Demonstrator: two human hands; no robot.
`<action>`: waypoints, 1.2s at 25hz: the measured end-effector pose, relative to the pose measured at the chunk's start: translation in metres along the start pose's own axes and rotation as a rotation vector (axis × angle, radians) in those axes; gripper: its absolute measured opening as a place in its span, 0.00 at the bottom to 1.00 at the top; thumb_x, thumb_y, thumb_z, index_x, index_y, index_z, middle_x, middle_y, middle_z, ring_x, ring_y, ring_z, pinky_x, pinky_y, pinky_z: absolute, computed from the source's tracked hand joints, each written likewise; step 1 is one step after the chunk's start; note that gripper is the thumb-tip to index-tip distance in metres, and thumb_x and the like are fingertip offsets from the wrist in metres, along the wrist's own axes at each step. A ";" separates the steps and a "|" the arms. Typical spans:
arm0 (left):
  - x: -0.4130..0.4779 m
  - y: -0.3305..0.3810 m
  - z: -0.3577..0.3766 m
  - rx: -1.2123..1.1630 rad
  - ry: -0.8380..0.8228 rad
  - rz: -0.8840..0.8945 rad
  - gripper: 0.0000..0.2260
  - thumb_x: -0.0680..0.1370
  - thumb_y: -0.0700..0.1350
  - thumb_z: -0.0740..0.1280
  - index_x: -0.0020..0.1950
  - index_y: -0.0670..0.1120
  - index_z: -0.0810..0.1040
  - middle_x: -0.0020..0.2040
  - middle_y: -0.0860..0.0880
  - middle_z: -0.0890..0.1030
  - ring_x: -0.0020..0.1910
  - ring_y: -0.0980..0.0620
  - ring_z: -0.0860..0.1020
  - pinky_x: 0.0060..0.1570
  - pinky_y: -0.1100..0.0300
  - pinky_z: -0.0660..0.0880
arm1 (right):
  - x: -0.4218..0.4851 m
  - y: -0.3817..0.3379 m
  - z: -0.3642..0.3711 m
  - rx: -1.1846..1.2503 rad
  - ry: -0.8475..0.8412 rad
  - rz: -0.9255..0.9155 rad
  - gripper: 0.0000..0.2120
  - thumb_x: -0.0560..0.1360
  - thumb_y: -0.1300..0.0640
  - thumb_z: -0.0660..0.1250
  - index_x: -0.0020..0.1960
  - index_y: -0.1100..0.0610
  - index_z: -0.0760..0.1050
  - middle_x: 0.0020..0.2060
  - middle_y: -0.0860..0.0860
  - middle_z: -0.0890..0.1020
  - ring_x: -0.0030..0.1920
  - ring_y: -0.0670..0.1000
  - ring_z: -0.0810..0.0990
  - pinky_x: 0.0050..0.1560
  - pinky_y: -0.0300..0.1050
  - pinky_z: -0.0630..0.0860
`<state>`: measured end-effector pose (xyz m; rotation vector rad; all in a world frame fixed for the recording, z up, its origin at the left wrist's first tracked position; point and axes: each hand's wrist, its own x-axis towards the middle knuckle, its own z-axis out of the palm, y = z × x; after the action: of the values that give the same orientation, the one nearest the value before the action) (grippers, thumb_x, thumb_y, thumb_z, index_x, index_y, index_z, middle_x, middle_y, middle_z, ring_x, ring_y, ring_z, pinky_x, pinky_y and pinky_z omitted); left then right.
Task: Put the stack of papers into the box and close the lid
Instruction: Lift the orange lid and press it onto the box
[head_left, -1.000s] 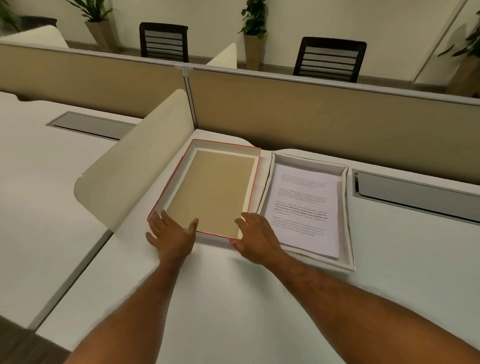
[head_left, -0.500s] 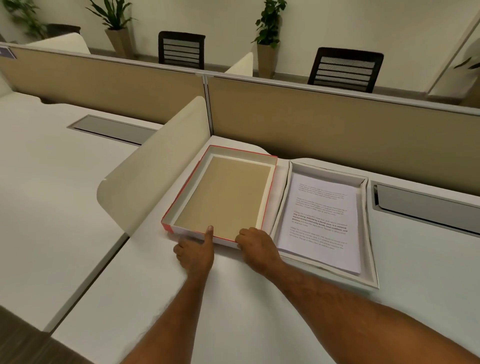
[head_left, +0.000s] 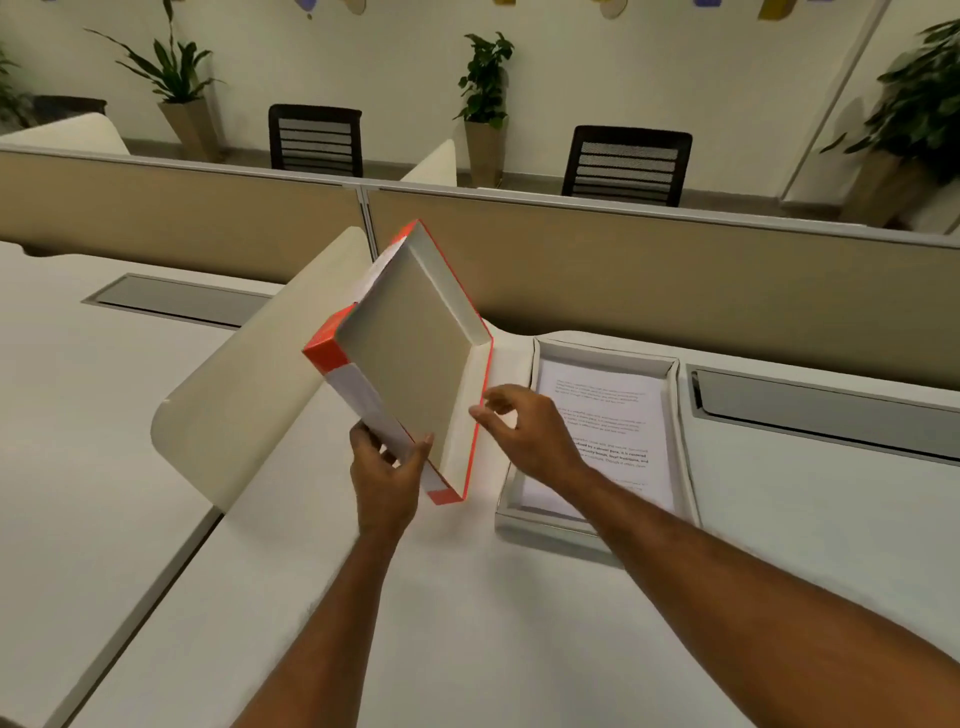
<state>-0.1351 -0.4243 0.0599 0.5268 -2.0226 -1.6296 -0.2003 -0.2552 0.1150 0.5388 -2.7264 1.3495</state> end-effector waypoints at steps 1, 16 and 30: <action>-0.002 0.005 0.001 0.080 -0.008 0.071 0.27 0.71 0.47 0.75 0.64 0.43 0.67 0.57 0.47 0.76 0.54 0.46 0.78 0.54 0.52 0.80 | 0.008 -0.007 -0.016 0.140 0.033 0.090 0.20 0.76 0.44 0.67 0.58 0.59 0.80 0.50 0.53 0.86 0.48 0.49 0.83 0.53 0.47 0.79; -0.030 0.020 0.024 0.670 -0.118 0.840 0.26 0.70 0.45 0.76 0.67 0.42 0.76 0.62 0.41 0.81 0.59 0.37 0.80 0.46 0.39 0.82 | 0.001 -0.024 -0.108 0.687 0.101 0.577 0.24 0.72 0.58 0.73 0.66 0.62 0.71 0.58 0.56 0.82 0.56 0.57 0.81 0.56 0.54 0.80; -0.009 0.014 0.056 -0.285 -0.536 -0.332 0.17 0.81 0.56 0.56 0.64 0.51 0.75 0.53 0.49 0.84 0.52 0.45 0.83 0.43 0.55 0.82 | -0.066 0.086 -0.158 0.823 0.276 0.661 0.06 0.79 0.56 0.62 0.50 0.54 0.78 0.43 0.53 0.86 0.36 0.52 0.86 0.30 0.42 0.81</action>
<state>-0.1609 -0.3721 0.0633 0.3568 -2.0762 -2.4264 -0.1832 -0.0654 0.1342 -0.5761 -2.0839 2.4619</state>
